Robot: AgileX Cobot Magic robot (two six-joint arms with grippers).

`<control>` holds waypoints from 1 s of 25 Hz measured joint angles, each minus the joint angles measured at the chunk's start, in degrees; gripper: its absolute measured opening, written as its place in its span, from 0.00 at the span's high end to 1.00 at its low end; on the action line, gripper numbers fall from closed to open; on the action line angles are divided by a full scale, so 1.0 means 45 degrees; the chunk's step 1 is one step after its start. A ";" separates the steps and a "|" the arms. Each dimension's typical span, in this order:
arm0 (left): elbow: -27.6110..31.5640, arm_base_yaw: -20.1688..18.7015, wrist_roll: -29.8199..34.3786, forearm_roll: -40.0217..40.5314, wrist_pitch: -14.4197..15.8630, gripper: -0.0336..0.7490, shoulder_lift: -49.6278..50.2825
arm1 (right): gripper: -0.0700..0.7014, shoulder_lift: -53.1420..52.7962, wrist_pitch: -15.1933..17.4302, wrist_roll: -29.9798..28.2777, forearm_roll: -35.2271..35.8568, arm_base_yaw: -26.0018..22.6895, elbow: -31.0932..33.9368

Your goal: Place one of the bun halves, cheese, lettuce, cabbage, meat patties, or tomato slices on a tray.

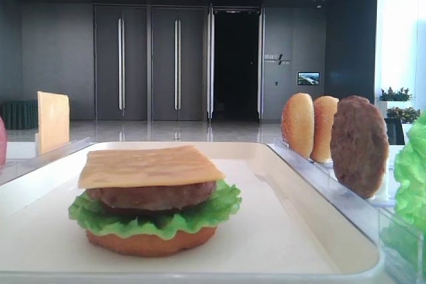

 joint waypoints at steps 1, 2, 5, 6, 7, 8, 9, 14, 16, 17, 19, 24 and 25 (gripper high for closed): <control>0.0451 0.0000 0.0027 0.0000 0.0000 0.26 -0.0499 | 0.15 0.0000 0.0000 0.0000 0.0000 0.0000 0.0000; 0.0813 0.0000 0.0060 0.0000 0.0000 0.26 -0.0987 | 0.15 0.0000 0.0000 0.0000 0.0000 0.0000 0.0000; 0.1955 0.0000 0.0073 0.0011 0.0000 0.26 -0.2315 | 0.15 0.0000 0.0000 0.0000 0.0000 0.0000 0.0000; 0.2324 0.0000 0.0073 0.0011 0.0000 0.26 -0.2767 | 0.15 0.0000 0.0000 0.0000 0.0000 0.0000 0.0000; 0.2690 0.0000 0.0073 0.0011 -0.0056 0.26 -0.3147 | 0.15 0.0000 0.0000 0.0000 0.0000 0.0000 0.0000; 0.3042 0.0000 0.0073 -0.0018 -0.0196 0.26 -0.3610 | 0.15 0.0000 0.0000 0.0000 0.0000 0.0000 0.0000; 0.3322 0.0000 0.0073 -0.0075 -0.0395 0.26 -0.4072 | 0.15 0.0000 0.0000 0.0000 0.0000 0.0000 0.0000; 0.4769 0.0000 0.0118 -0.0336 -0.1059 0.26 -0.6199 | 0.15 0.0000 0.0000 0.0000 0.0000 0.0000 0.0000; 0.5194 0.0000 0.0129 -0.0336 -0.1120 0.26 -0.6992 | 0.15 0.0000 0.0000 0.0000 0.0000 0.0000 0.0000; 0.5386 0.0000 0.0129 -0.0338 -0.1118 0.26 -0.7293 | 0.15 0.0000 0.0000 0.0000 0.0000 0.0000 0.0000; 0.5658 0.0000 0.0129 -0.0352 -0.1099 0.26 -0.7498 | 0.15 0.0000 0.0000 0.0000 0.0000 0.0000 0.0000; 0.6124 0.0000 0.0129 -0.0364 -0.1107 0.29 -0.7498 | 0.15 0.0000 0.0000 0.0000 0.0000 0.0000 0.0000; 0.6226 0.0000 0.0129 -0.0364 -0.1270 0.30 -0.7498 | 0.15 0.0000 0.0000 0.0000 0.0000 0.0000 0.0000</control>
